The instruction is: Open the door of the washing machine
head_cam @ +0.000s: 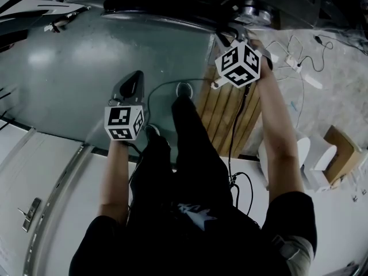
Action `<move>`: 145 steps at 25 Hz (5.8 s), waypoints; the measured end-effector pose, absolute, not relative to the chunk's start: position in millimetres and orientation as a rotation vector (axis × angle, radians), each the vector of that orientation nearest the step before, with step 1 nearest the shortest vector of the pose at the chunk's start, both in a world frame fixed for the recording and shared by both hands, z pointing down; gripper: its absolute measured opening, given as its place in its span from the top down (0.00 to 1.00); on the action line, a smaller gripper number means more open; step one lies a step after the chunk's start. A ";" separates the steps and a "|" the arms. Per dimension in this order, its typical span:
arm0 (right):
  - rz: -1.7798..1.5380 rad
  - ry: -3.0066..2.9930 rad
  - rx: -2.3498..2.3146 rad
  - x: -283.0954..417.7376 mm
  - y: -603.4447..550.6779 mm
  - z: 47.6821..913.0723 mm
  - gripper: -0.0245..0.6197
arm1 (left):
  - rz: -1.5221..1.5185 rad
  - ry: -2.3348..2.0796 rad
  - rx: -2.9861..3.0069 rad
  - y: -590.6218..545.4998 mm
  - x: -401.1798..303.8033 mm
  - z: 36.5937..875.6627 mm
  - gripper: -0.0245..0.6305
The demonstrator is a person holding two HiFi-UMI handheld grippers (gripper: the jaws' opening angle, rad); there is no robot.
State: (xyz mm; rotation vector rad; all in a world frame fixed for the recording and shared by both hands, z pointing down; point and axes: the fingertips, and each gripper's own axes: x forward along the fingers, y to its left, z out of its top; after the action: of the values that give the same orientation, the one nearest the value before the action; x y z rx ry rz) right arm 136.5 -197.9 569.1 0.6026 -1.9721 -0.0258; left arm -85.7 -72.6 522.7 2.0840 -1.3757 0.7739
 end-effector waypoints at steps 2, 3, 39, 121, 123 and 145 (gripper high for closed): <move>-0.027 -1.970 0.610 135.3 -198.8 569.7 0.78 | 0.776 -1.374 2.080 -70.9 -84.9 524.6 0.95; -0.028 -1.969 0.615 135.1 -198.7 569.9 0.78 | 0.775 -1.370 2.081 -70.0 -83.0 525.0 0.95; 0.057 -1.874 0.701 135.5 -197.6 570.3 0.77 | 0.738 -1.335 2.105 -66.7 -108.4 526.6 0.95; 0.584 -2.163 1.068 -180.0 105.9 451.6 0.86 | 0.591 -1.552 1.964 165.1 -396.6 468.3 0.95; 0.632 -2.124 1.138 -153.1 105.9 442.8 0.89 | 0.596 -1.532 2.004 156.6 -386.4 458.9 0.95; 0.596 -2.087 1.569 31.3 216.5 340.7 0.95 | 0.596 -1.324 2.358 192.4 -213.9 370.2 0.95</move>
State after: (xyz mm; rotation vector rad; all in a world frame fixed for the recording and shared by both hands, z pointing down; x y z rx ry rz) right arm 31.3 216.5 340.7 1.5686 -2.0869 0.5957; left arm -213.9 192.4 370.2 2.3579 -1.3239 0.5963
